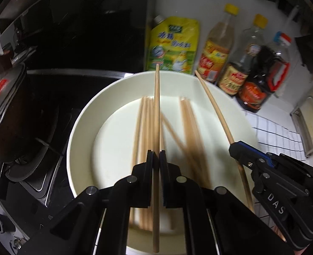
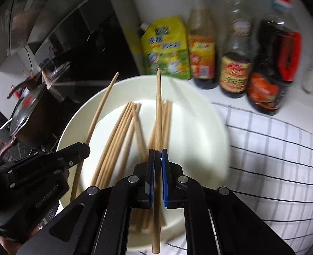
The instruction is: Organize utensils
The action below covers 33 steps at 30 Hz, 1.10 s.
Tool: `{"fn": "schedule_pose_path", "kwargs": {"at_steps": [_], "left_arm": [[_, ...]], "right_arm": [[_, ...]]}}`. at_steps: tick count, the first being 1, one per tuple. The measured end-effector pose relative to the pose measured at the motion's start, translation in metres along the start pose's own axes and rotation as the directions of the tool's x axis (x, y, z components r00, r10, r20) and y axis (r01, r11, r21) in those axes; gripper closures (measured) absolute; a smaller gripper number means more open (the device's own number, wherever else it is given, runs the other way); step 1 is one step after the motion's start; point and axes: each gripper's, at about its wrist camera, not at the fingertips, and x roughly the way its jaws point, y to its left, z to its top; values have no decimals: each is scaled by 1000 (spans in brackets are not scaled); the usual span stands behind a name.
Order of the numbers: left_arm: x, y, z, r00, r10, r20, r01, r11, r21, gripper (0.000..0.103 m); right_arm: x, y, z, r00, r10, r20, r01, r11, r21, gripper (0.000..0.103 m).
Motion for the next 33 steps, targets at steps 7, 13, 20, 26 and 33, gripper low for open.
{"fn": "schedule_pose_path", "kwargs": {"at_steps": [7, 13, 20, 26, 33], "left_arm": [[14, 7, -1, 1000, -8, -31, 8, 1000, -6, 96], [15, 9, 1, 999, -4, -40, 4, 1000, -6, 96], [5, 17, 2, 999, 26, -19, -27, 999, -33, 55], [-7, 22, -2, 999, 42, -12, -43, 998, -45, 48], [-15, 23, -10, 999, 52, -13, -52, 998, -45, 47]], "right_arm": [[19, 5, -5, 999, -16, -49, 17, 1000, 15, 97], [22, -2, -7, 998, -22, -58, 25, 999, 40, 96], [3, -5, -6, 999, -40, -11, 41, 998, 42, 88], [-12, -2, -11, 999, -49, 4, 49, 998, 30, 79], [-23, -1, -19, 999, -51, 5, 51, 998, 29, 78]]}}
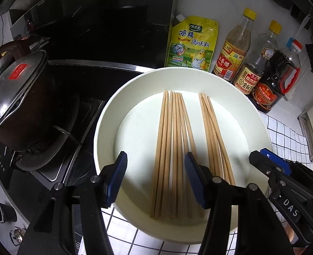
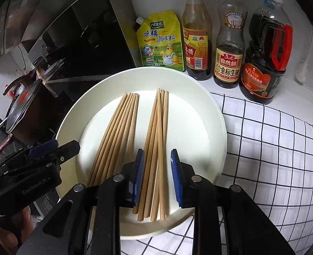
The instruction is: Organize utensils
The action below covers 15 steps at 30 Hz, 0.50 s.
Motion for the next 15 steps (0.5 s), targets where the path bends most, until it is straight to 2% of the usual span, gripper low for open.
{"fn": "schedule_pose_path", "kwargs": {"at_steps": [5, 15], "left_arm": [[-8, -2, -2, 999, -5, 41, 5, 1000, 5, 47], [-18, 0, -5, 999, 0, 54, 0, 1000, 4, 47]], "right_arm": [[-9, 0, -2, 1000, -2, 15, 2, 1000, 0, 76], [-14, 1, -4, 1000, 9, 14, -9, 1000, 5, 76]]}}
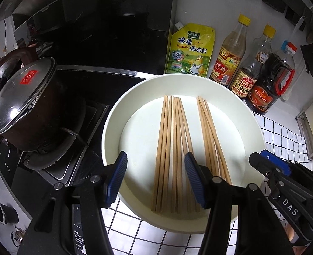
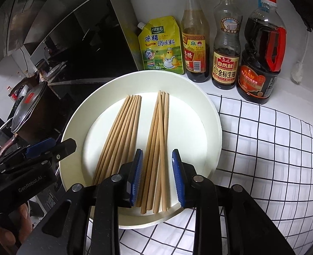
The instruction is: Organize utensils
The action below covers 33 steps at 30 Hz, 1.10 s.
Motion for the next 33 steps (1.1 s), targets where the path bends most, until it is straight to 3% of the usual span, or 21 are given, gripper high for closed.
{"fn": "schedule_pose_path", "kwargs": {"at_steps": [19, 26, 33], "left_arm": [[-6, 2, -2, 1000, 26, 1, -26, 1000, -9, 41], [-8, 2, -3, 999, 31, 8, -31, 999, -16, 35], [-15, 3, -3, 999, 31, 40, -30, 999, -31, 23]], "right_arm": [[-4, 2, 1, 1000, 13, 0, -13, 1000, -15, 69], [-5, 1, 1, 1000, 12, 4, -12, 1000, -18, 63], [-7, -3, 2, 1000, 6, 6, -6, 1000, -15, 56]]}}
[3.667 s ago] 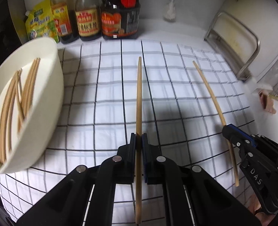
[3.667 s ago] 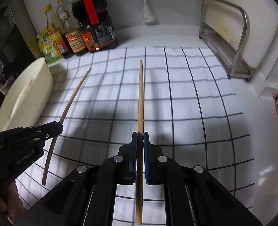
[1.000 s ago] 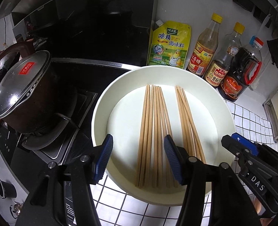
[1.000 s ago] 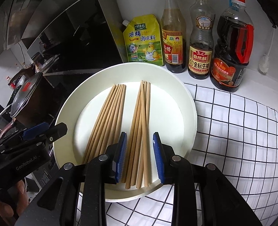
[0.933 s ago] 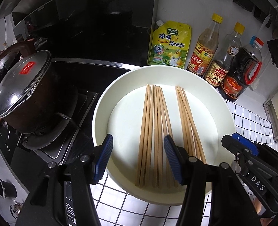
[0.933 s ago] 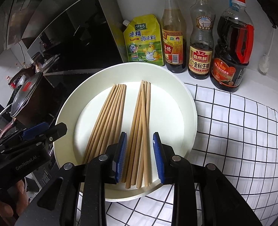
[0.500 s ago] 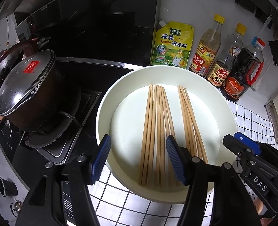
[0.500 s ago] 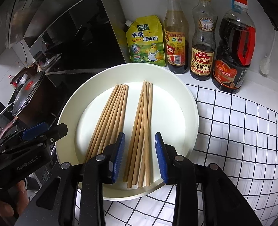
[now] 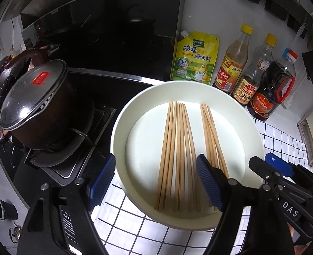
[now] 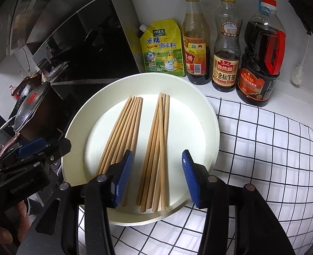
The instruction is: Organize utensils
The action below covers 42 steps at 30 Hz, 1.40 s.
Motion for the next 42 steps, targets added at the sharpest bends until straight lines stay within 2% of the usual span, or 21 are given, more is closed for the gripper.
{"fn": "schedule_pose_path", "kwargs": {"at_steps": [6, 42], "left_arm": [[-4, 2, 1, 1000, 11, 16, -10, 1000, -14, 9], [-7, 3, 0, 999, 41, 4, -41, 999, -15, 7]], "right_arm": [[-3, -1, -2, 1000, -9, 6, 9, 1000, 2, 52], [-7, 0, -6, 1000, -26, 3, 26, 1000, -6, 49]]}}
